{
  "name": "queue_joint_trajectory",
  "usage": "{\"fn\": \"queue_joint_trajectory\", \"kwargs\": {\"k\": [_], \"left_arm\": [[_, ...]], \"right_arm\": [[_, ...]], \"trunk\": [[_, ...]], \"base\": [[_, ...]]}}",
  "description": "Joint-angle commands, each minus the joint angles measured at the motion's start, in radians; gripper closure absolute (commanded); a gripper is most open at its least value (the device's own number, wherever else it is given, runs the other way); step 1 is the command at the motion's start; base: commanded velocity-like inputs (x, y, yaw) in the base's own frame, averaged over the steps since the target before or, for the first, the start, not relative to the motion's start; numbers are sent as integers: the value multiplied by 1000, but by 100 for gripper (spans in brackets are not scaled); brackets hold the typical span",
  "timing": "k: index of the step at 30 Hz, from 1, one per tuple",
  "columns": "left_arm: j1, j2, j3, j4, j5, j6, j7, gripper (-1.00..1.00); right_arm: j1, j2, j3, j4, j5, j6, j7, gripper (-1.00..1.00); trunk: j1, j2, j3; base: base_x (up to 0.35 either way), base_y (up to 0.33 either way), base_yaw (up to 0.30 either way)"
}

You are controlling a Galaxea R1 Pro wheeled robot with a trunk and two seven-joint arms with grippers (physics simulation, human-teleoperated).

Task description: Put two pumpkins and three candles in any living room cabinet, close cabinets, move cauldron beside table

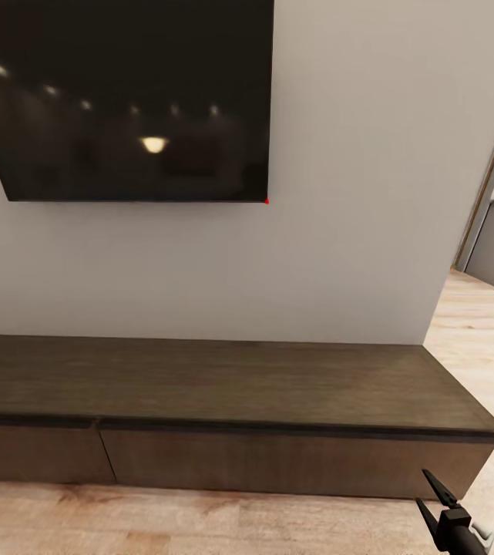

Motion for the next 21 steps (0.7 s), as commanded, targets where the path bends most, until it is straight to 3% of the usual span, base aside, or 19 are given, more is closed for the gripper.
{"fn": "queue_joint_trajectory", "kwargs": {"k": [1,21], "left_arm": [[0,0,0,0,4,-1,-3,-100],[0,0,0,14,-1,-4,-3,-100]], "right_arm": [[0,0,4,1,-10,9,1,-100],[0,1,6,1,-9,7,-2,-100]], "trunk": [[0,0,-1],[0,0,-1]], "base": [[0,0,0],[49,0,0]]}}
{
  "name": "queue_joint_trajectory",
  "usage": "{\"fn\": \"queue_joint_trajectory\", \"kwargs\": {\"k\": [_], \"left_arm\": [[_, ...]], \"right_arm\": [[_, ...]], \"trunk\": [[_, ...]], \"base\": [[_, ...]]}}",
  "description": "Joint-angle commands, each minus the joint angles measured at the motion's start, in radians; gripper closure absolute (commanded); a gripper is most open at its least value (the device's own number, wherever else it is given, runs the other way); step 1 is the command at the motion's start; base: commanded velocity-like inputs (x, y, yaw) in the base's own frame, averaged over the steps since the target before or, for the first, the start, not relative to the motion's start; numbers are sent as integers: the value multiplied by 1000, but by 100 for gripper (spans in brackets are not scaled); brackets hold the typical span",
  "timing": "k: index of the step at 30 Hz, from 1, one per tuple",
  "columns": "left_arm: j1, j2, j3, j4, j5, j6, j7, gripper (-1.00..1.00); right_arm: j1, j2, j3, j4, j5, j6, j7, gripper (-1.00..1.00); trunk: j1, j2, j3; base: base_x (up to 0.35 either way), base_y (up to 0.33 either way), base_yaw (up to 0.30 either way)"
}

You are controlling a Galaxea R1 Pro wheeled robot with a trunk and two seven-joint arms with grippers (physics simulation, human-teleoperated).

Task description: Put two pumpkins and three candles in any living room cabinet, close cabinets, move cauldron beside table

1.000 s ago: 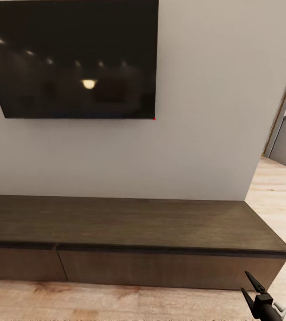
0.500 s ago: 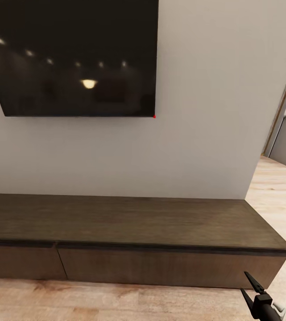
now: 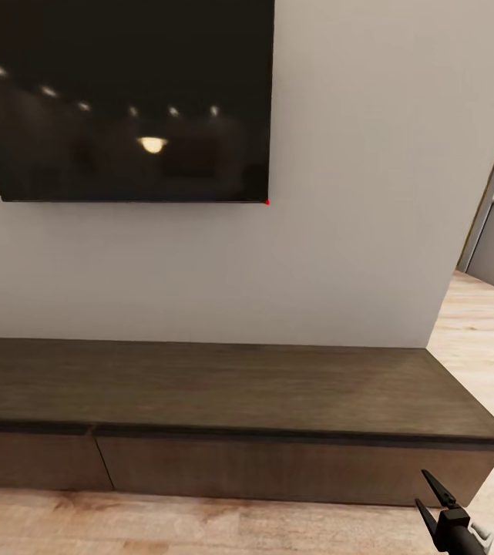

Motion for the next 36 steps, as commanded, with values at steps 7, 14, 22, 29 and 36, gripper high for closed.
{"fn": "queue_joint_trajectory", "kwargs": {"k": [7,14,22,29,36], "left_arm": [[0,0,0,0,0,-1,-3,-100],[0,0,0,0,-1,0,-3,-100],[0,0,0,0,-1,-1,-2,-100],[0,0,0,0,-3,-1,-2,-100],[0,0,0,0,-4,-1,-2,-100]], "right_arm": [[0,-1,4,1,-10,10,1,-100],[0,-1,5,1,-10,10,1,-100],[0,0,5,1,-10,9,2,-100],[0,1,5,1,-9,9,2,-100],[0,1,6,1,-8,8,2,-100]], "trunk": [[0,0,-1],[0,0,-1],[0,0,-1],[0,0,-1],[0,0,-1]], "base": [[104,0,0],[76,0,0],[104,0,0],[88,0,0],[51,0,0]]}}
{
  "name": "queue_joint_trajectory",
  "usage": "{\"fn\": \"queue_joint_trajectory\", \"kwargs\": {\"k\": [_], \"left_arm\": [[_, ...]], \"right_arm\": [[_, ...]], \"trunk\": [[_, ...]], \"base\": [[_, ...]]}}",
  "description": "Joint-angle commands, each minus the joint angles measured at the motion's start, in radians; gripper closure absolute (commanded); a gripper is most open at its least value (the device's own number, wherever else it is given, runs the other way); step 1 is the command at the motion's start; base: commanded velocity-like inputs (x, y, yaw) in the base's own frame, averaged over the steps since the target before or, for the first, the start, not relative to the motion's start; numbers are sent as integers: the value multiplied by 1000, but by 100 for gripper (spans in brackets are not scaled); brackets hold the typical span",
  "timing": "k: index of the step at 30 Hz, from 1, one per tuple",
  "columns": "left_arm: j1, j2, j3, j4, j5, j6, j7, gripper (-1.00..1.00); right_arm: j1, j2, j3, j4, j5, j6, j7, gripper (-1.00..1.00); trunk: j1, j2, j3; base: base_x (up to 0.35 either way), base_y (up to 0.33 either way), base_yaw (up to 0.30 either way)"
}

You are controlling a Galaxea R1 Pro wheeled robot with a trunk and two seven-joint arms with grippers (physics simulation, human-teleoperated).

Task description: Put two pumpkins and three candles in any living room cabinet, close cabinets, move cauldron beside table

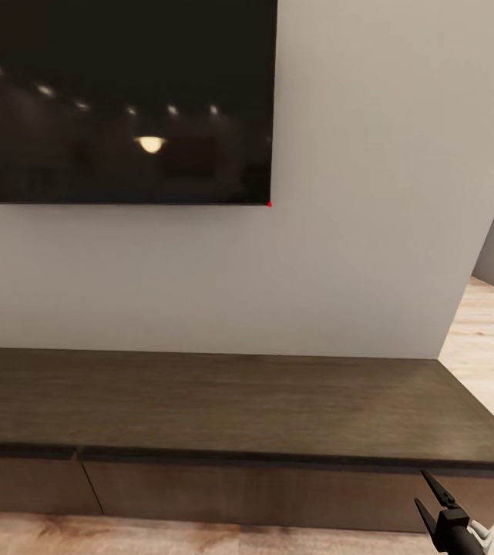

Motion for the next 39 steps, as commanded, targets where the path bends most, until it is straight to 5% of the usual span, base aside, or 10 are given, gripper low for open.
{"fn": "queue_joint_trajectory", "kwargs": {"k": [1,17,21,39], "left_arm": [[0,0,0,0,3,-1,-3,-100],[0,0,0,-2,15,0,-5,-100],[0,0,0,-2,17,0,-5,-100],[0,0,0,-2,16,0,-5,-100]], "right_arm": [[0,0,5,1,-10,9,2,-100],[0,0,7,1,-10,8,2,-100],[0,0,6,1,-10,8,2,-100],[0,-1,4,1,-12,10,4,-100]], "trunk": [[0,0,-1],[0,0,-1],[15,-28,-13],[17,-29,-29]], "base": [[35,0,0],[6,0,0],[0,0,0],[0,0,0]]}}
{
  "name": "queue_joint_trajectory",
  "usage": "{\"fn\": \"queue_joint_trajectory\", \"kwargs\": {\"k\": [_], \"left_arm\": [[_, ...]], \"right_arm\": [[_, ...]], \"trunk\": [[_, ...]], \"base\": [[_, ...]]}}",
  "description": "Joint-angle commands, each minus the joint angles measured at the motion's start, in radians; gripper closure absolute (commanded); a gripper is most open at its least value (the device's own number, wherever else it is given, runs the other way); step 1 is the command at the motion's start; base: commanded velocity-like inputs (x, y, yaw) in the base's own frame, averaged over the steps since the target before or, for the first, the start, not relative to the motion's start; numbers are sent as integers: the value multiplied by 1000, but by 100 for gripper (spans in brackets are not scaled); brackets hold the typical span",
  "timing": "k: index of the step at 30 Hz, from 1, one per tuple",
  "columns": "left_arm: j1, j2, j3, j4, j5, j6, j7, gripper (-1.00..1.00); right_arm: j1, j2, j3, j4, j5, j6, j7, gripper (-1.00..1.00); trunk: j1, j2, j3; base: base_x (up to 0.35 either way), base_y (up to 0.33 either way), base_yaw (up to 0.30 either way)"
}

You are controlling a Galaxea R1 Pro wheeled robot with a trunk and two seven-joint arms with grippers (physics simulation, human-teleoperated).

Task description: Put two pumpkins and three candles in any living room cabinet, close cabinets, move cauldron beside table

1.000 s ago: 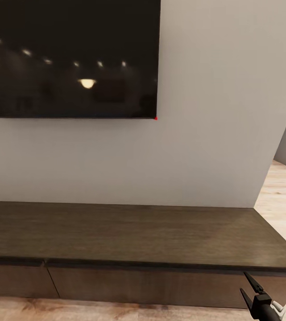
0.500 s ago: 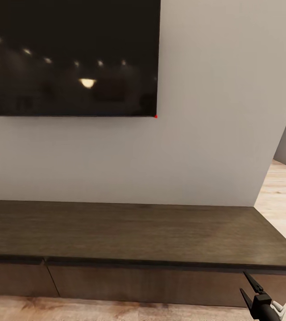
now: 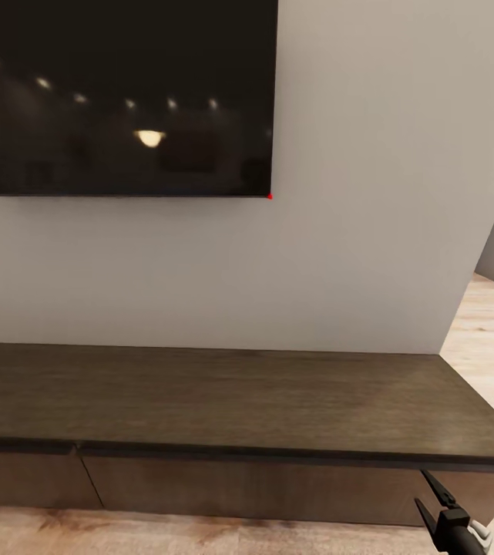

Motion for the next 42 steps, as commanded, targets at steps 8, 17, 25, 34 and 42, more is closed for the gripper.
{"fn": "queue_joint_trajectory", "kwargs": {"k": [8,17,25,34,42], "left_arm": [[0,0,0,0,4,-1,-4,-100],[0,0,0,0,4,-1,-4,-100],[0,0,0,0,3,-1,-4,-100],[0,0,0,1,1,-1,-4,-100],[0,0,0,1,1,-1,-4,-100]], "right_arm": [[0,-4,1,0,-18,20,45,-100],[0,-5,2,1,-9,22,100,-100],[0,-4,2,1,-7,20,101,-100],[0,-4,3,1,-6,20,100,-100],[0,-4,4,1,-6,20,99,-100]], "trunk": [[0,0,-1],[1,-1,-9],[2,-1,-20],[4,-2,-36],[5,-3,-43]], "base": [[0,0,0],[0,0,0],[0,0,0],[0,0,0],[0,0,0]]}}
